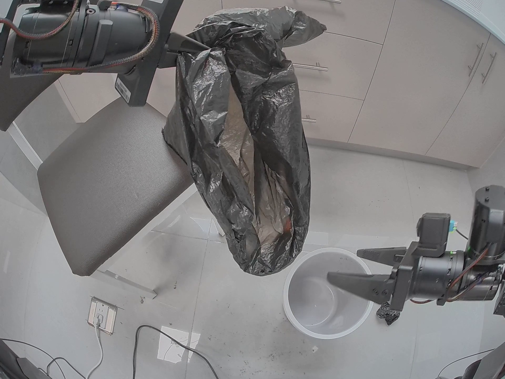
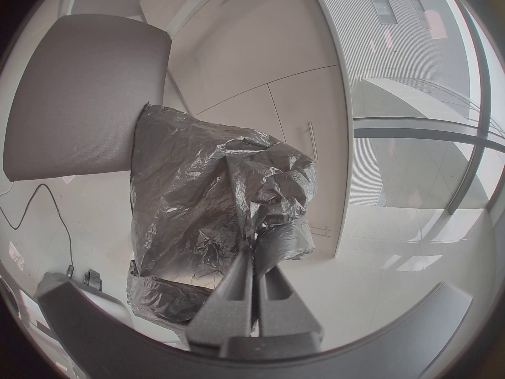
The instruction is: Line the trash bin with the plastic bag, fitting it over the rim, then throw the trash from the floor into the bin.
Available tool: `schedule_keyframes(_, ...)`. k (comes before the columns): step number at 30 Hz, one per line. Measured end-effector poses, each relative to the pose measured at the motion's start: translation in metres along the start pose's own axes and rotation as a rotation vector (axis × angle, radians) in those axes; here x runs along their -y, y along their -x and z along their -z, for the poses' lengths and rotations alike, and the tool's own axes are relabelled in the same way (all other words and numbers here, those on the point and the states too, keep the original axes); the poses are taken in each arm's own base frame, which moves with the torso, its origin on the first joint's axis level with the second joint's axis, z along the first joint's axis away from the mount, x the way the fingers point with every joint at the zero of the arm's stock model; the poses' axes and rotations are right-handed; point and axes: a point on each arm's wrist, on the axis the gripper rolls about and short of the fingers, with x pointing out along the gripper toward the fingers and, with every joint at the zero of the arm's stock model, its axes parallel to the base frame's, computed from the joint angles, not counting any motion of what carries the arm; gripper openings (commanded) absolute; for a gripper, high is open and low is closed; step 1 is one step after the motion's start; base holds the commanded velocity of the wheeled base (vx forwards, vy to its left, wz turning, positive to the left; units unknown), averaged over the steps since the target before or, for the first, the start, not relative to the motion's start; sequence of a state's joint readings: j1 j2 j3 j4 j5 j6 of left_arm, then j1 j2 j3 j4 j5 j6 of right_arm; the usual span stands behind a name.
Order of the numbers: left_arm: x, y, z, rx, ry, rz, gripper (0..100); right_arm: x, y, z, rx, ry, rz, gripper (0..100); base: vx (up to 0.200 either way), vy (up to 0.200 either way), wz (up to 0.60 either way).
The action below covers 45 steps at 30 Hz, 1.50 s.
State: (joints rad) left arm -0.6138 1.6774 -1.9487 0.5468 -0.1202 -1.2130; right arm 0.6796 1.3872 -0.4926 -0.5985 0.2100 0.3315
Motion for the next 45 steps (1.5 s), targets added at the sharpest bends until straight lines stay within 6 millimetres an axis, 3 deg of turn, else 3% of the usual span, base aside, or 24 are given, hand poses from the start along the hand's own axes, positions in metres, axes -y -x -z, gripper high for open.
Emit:
schedule_keyframes(6,0.004,-0.002,0.008,-0.033,-0.001,0.011,0,-0.009,-0.023,0.004,-0.040,0.042,0.009,100,0.000,0.000,0.00)
schedule_keyframes(19,0.007,-0.003,0.019,-0.072,0.005,0.018,0,-0.020,-0.090,-0.045,0.080,0.104,0.042,100,0.000,0.000,0.00)
schedule_keyframes(25,0.007,-0.004,0.020,-0.076,0.013,0.017,0,-0.024,-0.124,-0.048,0.094,0.120,0.069,100,0.000,0.000,0.00)
schedule_keyframes(30,0.006,-0.004,0.020,-0.079,0.013,0.013,0,-0.022,-0.139,-0.045,0.085,0.122,0.086,100,0.000,0.000,0.00)
schedule_keyframes(31,0.006,-0.004,0.020,-0.080,0.013,0.011,0,-0.021,-0.141,-0.044,0.084,0.124,0.094,0,0.000,0.000,0.00)
schedule_keyframes(37,0.003,-0.004,0.023,-0.095,0.009,0.001,0,-0.013,-0.145,-0.047,0.100,0.126,0.149,0,0.000,0.000,0.00)
schedule_keyframes(45,-0.002,-0.001,0.031,-0.215,-0.013,0.019,0,0.003,-0.133,-0.063,0.150,0.114,0.196,0,0.000,0.000,0.00)
